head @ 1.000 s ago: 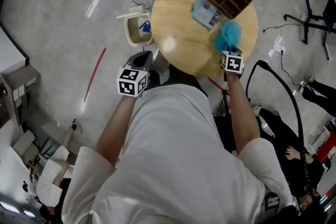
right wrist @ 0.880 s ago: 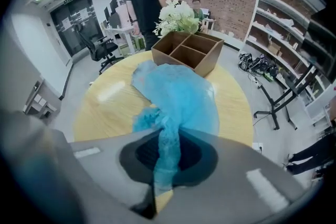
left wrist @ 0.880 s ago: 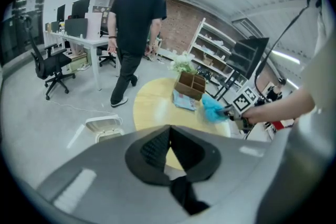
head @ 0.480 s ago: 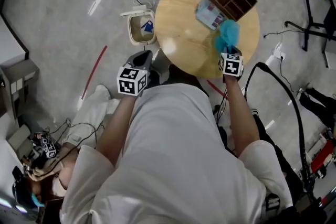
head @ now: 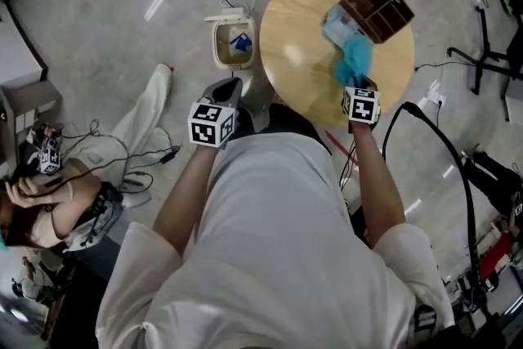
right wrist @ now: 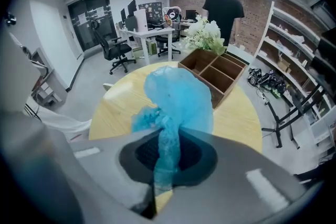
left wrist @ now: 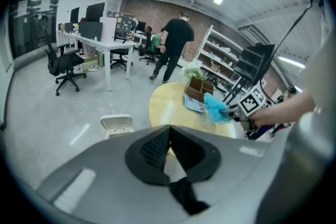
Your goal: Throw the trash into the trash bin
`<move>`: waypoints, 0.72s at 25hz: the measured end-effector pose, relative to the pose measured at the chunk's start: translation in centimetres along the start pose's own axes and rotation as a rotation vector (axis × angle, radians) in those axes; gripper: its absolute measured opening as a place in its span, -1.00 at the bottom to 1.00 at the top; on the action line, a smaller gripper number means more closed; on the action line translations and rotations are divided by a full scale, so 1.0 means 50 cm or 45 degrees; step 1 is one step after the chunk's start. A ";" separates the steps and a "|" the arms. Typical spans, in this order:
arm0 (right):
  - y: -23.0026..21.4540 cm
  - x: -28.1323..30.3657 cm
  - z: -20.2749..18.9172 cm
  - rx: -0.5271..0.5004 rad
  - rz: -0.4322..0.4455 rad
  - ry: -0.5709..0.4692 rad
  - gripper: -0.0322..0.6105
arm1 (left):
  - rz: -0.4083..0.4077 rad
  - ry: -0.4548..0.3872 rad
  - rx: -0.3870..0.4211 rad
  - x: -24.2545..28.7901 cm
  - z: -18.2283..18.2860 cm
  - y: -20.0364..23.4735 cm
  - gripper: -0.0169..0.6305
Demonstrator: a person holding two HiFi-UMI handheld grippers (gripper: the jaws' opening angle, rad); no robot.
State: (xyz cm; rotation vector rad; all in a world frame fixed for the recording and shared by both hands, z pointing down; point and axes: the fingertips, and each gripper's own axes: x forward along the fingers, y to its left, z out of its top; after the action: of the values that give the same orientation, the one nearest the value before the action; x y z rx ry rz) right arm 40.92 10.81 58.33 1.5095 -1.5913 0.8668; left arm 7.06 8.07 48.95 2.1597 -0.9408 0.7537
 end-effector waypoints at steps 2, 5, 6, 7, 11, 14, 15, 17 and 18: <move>0.030 -0.003 0.010 -0.017 0.013 -0.004 -0.87 | 0.005 -0.007 -0.011 -0.015 -0.004 0.016 -0.93; 0.081 -0.004 0.034 -0.060 0.041 -0.014 -0.87 | 0.019 -0.023 -0.031 -0.040 -0.009 0.045 -0.94; 0.099 -0.003 0.042 -0.076 0.053 -0.016 -0.87 | 0.026 -0.029 -0.038 -0.049 -0.011 0.055 -0.93; 0.116 -0.001 0.049 -0.090 0.064 -0.018 -0.87 | 0.033 -0.035 -0.045 -0.056 -0.014 0.064 -0.94; 0.176 0.005 0.075 -0.141 0.101 -0.026 -0.87 | 0.056 -0.055 -0.066 -0.082 -0.025 0.099 -0.94; 0.226 0.005 0.095 -0.182 0.137 -0.033 -0.87 | 0.077 -0.073 -0.085 -0.104 -0.035 0.125 -0.94; 0.242 0.005 0.101 -0.197 0.149 -0.035 -0.87 | 0.084 -0.080 -0.093 -0.111 -0.038 0.133 -0.94; 0.271 0.009 0.110 -0.225 0.166 -0.038 -0.87 | 0.096 -0.093 -0.109 -0.123 -0.044 0.151 -0.94; 0.285 0.011 0.113 -0.233 0.173 -0.038 -0.87 | 0.102 -0.099 -0.115 -0.128 -0.047 0.160 -0.94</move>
State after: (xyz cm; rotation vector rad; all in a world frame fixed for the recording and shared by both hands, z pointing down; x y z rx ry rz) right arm 26.30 6.58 56.49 1.3042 -1.7610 0.7527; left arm -3.45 8.22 48.52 2.0957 -1.0860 0.6560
